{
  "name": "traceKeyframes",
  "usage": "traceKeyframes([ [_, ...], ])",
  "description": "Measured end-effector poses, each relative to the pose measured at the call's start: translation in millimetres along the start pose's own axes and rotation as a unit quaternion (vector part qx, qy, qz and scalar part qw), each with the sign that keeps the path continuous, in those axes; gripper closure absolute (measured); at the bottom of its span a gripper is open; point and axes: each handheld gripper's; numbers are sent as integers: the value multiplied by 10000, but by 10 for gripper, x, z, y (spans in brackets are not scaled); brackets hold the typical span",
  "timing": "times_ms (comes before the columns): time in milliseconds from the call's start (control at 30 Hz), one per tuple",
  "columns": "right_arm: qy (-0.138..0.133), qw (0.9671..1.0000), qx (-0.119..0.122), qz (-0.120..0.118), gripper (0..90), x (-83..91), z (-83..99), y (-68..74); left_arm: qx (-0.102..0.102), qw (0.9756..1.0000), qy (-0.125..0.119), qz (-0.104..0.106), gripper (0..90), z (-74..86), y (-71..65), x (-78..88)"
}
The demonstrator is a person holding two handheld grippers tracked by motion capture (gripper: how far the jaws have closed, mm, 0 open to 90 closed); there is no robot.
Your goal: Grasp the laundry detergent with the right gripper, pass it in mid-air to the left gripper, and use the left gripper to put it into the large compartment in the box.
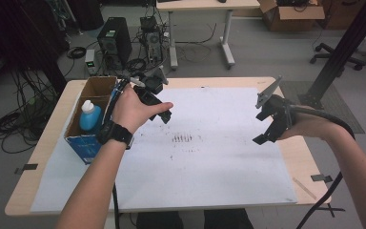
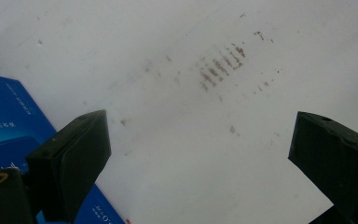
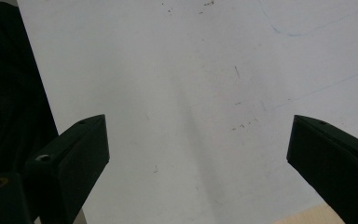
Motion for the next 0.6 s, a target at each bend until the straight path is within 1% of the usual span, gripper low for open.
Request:
traceKeyframes([
  [133, 21, 10000, -30, 4, 55, -2, 13, 2, -25, 10000, -1, 19, 59, -7, -14, -6],
  [433, -20, 10000, -89, 13, 55, 4, 34, 21, -49, 10000, 5, 42, 58, -5, -36, -15],
  [600, -44, 10000, -75, 12, 55, 6, 30, 28, -56, 10000, 15, 52, 58, -1, -41, -19],
])
Point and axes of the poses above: each handheld gripper's, and its own axes: x roughly backward along the jaws, z roughly out of its underside, y roughly to its left, and after that the axes turned 15 degrees about x, right-handed
